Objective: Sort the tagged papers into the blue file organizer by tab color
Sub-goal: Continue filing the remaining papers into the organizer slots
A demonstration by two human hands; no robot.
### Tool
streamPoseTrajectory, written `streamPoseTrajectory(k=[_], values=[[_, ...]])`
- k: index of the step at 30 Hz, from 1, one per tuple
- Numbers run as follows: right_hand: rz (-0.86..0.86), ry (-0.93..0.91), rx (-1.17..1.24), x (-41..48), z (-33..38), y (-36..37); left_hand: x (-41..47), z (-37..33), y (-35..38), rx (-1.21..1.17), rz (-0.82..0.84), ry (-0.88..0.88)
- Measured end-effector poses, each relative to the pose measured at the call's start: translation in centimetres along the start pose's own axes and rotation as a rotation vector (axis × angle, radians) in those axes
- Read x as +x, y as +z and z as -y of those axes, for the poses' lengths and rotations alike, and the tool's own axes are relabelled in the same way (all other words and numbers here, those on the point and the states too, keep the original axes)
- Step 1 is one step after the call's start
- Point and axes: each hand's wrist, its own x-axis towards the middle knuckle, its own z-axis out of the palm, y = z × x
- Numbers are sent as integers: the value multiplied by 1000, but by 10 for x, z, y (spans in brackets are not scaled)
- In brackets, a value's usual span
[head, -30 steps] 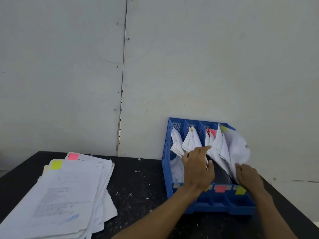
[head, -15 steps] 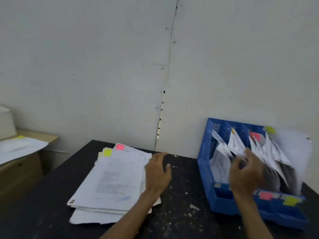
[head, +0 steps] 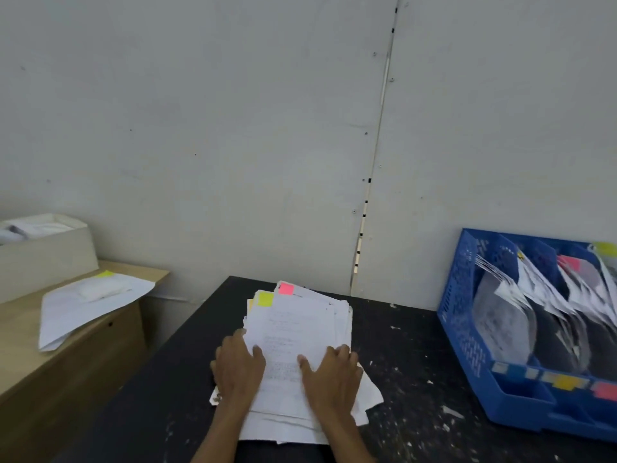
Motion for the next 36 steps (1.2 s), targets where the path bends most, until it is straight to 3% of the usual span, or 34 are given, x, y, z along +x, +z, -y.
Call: streamPoseTrajectory(k=[3, 16, 25, 31, 36], values=[[-51, 68, 0, 3, 0, 5, 8, 7, -4, -141, -29, -13], [-41, 187, 50, 7, -10, 5, 14, 10, -10, -308, -56, -27], [-166, 246, 611, 17, -26, -2, 16, 10, -3, -286, -74, 40], [-158, 132, 898, 32, -48, -24, 17, 16, -3, -263, -76, 19], [-355, 45, 1040, 34, -58, -89, 13, 6, -10, -226, -123, 63]])
